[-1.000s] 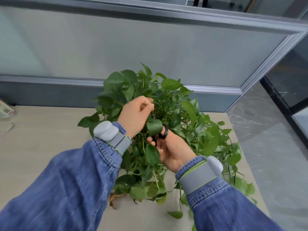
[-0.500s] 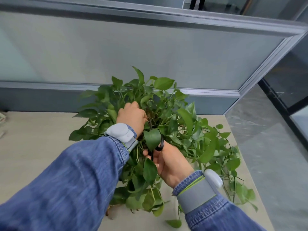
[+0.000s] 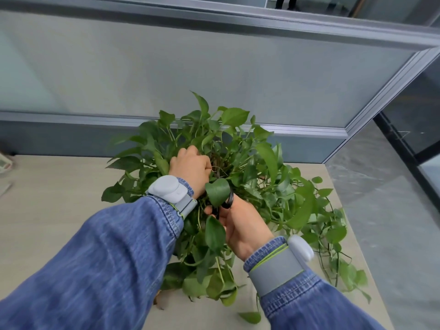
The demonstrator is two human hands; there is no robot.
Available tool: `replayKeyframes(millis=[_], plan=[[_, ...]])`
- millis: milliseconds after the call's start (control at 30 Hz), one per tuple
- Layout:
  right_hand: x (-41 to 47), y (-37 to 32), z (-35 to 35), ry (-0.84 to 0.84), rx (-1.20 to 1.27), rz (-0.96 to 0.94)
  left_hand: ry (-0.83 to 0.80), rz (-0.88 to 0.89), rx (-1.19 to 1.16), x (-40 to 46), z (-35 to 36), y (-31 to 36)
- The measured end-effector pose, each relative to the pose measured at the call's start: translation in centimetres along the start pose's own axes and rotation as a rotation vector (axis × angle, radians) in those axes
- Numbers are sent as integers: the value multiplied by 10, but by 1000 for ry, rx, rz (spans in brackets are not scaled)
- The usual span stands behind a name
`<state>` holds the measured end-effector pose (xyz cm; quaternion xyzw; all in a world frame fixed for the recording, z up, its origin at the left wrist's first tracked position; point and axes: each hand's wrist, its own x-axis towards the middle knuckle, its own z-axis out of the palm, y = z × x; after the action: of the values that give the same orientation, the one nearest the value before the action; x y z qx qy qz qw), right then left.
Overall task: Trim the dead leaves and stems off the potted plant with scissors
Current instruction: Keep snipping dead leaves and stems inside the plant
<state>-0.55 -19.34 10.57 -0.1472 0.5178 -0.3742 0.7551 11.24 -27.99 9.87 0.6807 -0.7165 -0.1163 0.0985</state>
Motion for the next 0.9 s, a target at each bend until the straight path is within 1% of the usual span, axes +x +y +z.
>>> replayKeyframes(millis=[167, 333, 467, 600, 667, 733, 833, 900], plan=[[5, -4, 1, 39, 34, -11, 15, -5, -71, -4, 2, -2], [6, -2, -1, 92, -31, -45, 31, -41, -201, -4, 2, -6], [2, -1, -5, 66, -25, -29, 51, -102, -379, -2, -1, -10], [-5, -3, -12, -52, -21, 17, 88, -74, -552, -8, -23, -10], [-9, -3, -18, -93, -36, 32, 73, -81, -705, -19, -41, -12], [-14, -3, -23, -145, -16, 28, -14, -78, -900, -37, -63, -20], [-18, -3, -29, -206, 9, 21, -155, 20, -1183, -68, -100, -46], [-19, -2, -32, -218, 0, 11, -164, 31, -1279, -84, -117, -71]])
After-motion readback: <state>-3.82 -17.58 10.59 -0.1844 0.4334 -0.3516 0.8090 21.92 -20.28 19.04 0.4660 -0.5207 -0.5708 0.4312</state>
